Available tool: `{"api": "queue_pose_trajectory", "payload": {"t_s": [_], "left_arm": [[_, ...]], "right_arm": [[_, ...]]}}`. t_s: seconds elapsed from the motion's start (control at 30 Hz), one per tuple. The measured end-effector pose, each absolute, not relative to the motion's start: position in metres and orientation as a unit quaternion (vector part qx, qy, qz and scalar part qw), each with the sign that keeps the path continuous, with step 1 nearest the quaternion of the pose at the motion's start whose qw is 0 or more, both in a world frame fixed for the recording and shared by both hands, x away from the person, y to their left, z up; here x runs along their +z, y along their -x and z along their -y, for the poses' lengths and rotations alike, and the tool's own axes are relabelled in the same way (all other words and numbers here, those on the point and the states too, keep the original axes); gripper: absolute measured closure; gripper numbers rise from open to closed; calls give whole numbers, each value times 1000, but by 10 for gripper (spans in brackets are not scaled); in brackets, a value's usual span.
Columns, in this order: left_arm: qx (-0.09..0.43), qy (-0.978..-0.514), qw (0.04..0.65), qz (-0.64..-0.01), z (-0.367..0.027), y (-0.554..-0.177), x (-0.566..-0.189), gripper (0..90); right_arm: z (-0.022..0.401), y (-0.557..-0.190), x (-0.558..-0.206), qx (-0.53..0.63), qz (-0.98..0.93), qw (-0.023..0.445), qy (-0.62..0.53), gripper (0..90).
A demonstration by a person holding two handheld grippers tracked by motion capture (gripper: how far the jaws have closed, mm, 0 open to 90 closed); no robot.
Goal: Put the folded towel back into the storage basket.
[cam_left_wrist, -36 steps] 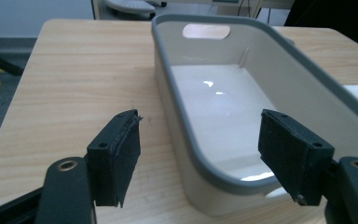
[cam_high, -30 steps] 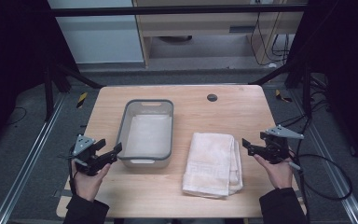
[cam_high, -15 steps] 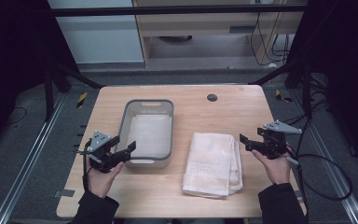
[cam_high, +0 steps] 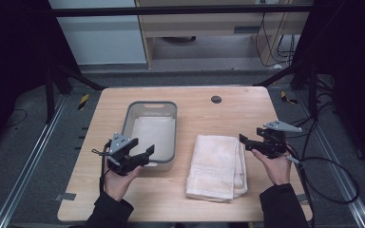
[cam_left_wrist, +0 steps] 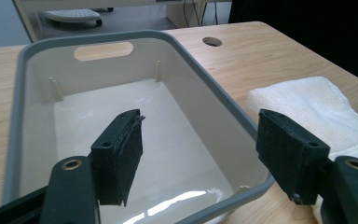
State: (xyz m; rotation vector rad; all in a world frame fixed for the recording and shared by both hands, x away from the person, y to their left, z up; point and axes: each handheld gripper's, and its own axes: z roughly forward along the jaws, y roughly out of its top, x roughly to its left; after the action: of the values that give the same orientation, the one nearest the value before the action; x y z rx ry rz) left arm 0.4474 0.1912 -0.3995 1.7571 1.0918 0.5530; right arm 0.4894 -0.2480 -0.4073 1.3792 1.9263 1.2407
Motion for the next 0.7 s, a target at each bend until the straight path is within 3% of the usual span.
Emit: {"api": "queue_pose_trajectory", "payload": {"t_s": [0.7], "left_arm": [[192,-761,478,-394,-139,-429,-408,320]], "right_arm": [[234,-497,-421,431,-722,209,-500,231]]}}
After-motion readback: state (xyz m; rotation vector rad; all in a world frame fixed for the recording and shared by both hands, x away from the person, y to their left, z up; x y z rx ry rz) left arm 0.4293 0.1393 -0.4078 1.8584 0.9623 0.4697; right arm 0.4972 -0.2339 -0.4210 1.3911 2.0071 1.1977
